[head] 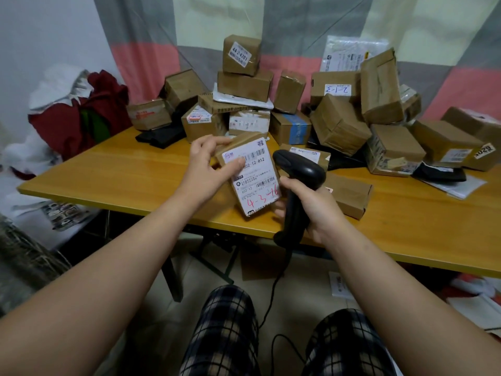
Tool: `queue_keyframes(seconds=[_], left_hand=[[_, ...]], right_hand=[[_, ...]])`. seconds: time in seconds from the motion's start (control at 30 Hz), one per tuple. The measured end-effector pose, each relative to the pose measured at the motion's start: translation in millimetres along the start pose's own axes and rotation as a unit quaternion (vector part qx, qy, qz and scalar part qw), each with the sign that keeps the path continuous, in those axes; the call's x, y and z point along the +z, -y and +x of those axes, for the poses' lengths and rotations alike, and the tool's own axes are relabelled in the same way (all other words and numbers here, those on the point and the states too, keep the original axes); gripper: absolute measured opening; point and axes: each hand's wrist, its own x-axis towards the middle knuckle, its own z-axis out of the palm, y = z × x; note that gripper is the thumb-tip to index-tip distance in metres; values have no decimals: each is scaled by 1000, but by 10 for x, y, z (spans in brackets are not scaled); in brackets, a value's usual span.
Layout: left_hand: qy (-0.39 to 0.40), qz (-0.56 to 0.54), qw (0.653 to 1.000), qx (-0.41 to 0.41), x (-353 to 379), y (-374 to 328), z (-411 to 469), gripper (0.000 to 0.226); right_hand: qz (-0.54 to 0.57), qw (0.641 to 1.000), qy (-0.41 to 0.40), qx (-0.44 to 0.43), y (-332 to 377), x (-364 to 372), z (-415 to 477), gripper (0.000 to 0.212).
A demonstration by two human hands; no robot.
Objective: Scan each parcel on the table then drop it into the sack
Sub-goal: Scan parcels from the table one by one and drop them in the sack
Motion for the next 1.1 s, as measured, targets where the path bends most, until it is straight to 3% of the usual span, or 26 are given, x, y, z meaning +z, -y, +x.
queue_keyframes(seconds=[0.07, 0.13, 0.23, 0.33, 0.4, 0.73, 1.1], left_hand=[[82, -31, 996, -32, 45, 43, -21, 73], [109, -46, 992, -37, 91, 95, -27, 88], [72, -88, 993, -32, 137, 117, -32, 86], [45, -100, 994, -25, 136, 135, 15, 79], [53, -76, 996, -12, 126, 149, 57, 77], [39, -9, 999, 1, 141, 208, 176, 80], [39, -16, 999, -2, 142, 179, 184, 77]], right_hand=[[4, 1000, -12, -3, -4, -25, -5, 19], [-17, 999, -41, -23, 2, -44, -26, 22], [-115, 982, -93, -120, 17, -74, -119, 25], [-203, 944, -66, -252, 13, -101, -222, 11], [-236, 926, -51, -290, 3, -106, -250, 13], [-251, 932, -48, -257, -29, -75, -269, 10], [-254, 937, -42, -236, -39, -71, -272, 13]])
